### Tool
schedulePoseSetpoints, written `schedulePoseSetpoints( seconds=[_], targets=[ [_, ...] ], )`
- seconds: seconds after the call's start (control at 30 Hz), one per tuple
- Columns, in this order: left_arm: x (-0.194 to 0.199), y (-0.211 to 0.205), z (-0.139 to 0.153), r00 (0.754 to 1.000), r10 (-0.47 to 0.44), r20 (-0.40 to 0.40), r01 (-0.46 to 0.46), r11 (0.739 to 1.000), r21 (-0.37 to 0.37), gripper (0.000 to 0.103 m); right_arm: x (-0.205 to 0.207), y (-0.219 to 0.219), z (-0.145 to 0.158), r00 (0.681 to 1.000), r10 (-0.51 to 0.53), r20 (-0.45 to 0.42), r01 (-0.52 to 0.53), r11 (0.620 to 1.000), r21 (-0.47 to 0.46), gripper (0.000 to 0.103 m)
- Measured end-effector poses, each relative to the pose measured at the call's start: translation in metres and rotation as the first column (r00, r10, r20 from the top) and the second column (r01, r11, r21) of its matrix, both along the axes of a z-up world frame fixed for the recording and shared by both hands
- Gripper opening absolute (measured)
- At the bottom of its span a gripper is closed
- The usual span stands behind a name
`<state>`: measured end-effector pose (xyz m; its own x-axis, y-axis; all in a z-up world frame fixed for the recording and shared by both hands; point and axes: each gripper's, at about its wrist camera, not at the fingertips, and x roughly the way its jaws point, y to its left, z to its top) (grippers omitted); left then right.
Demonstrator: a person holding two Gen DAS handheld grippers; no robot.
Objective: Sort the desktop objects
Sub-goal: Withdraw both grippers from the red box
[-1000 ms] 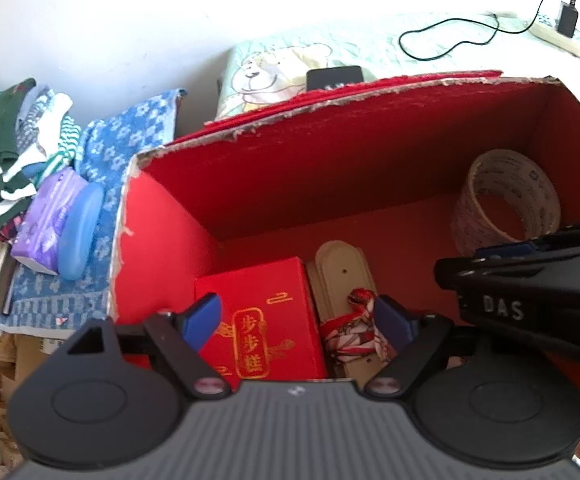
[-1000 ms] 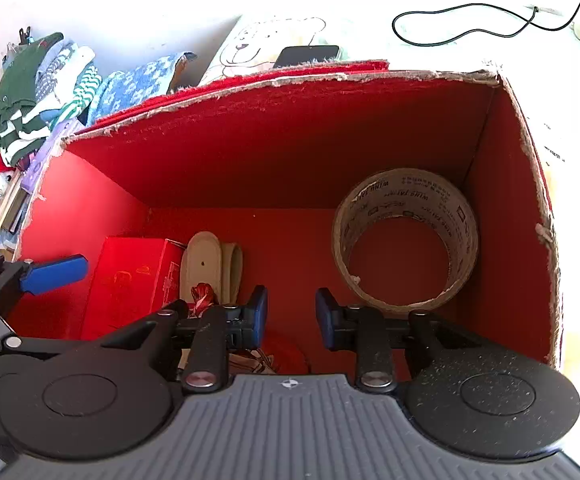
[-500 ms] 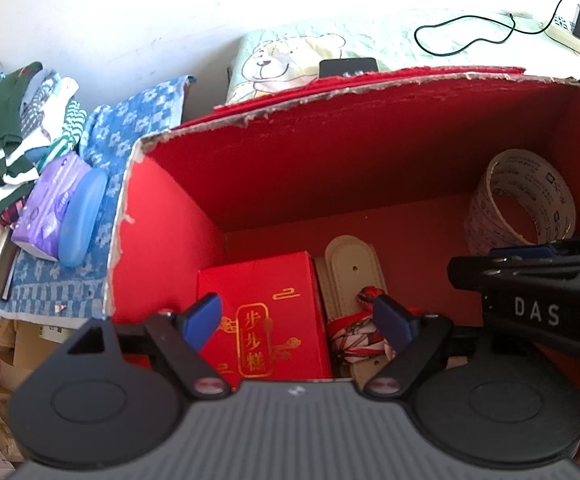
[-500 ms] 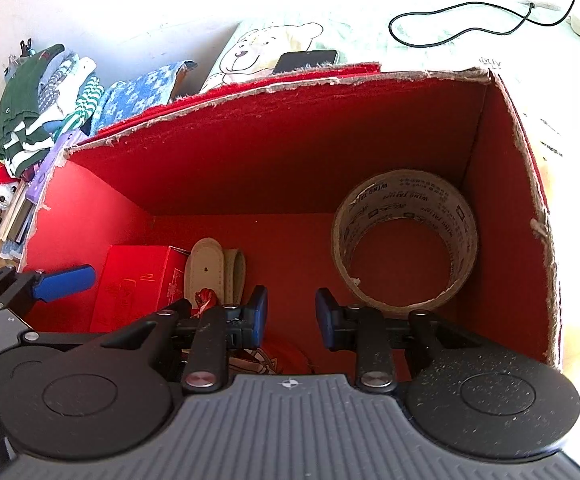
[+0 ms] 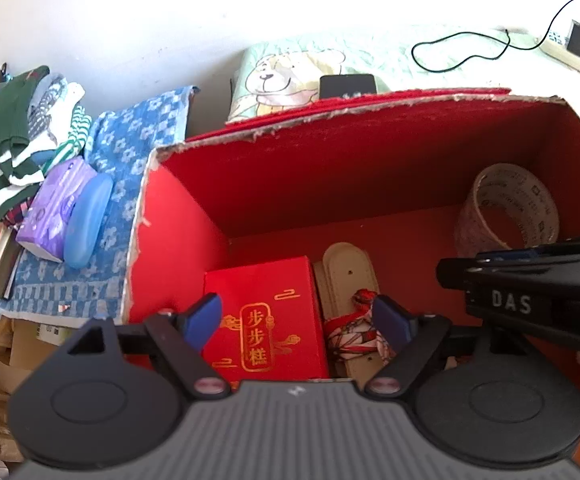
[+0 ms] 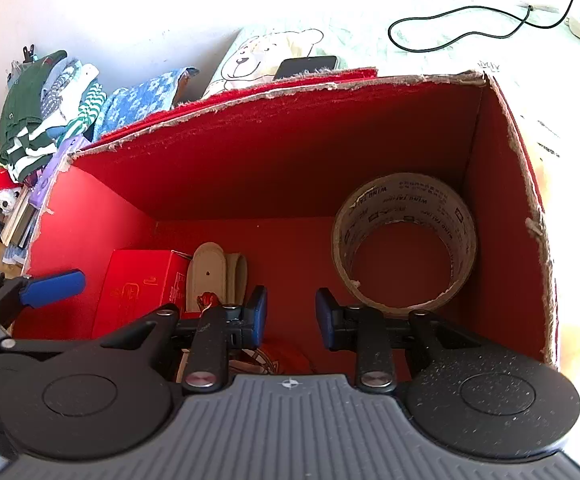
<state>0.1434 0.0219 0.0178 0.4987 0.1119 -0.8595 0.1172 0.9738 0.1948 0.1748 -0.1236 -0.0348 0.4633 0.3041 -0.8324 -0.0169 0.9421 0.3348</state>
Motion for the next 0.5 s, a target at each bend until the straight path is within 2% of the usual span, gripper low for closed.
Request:
schedulePoseSetpoints(
  seconds=[0.17,0.37,0.5],
  targets=[
    [-0.003,0.002,0.007,1.000,0.007,0.003,-0.007,0.999,-0.042,0.085,-0.002,-0.002,0.003,1.000,-0.011,0.023,0.011,1.000,0.007,0.031],
    [-0.012,0.003,0.019,0.998,0.047,0.034,-0.046,0.999,-0.023,0.092,-0.009,-0.002,0.014,0.997,-0.029,0.068,0.031,0.999,-0.031,0.031],
    [-0.018,0.007,0.026,0.995,0.085,0.047,-0.084,0.996,-0.023,0.093,-0.017,-0.003,0.025,0.994,-0.022,0.107,0.026,0.999,-0.035,0.031]
  ],
)
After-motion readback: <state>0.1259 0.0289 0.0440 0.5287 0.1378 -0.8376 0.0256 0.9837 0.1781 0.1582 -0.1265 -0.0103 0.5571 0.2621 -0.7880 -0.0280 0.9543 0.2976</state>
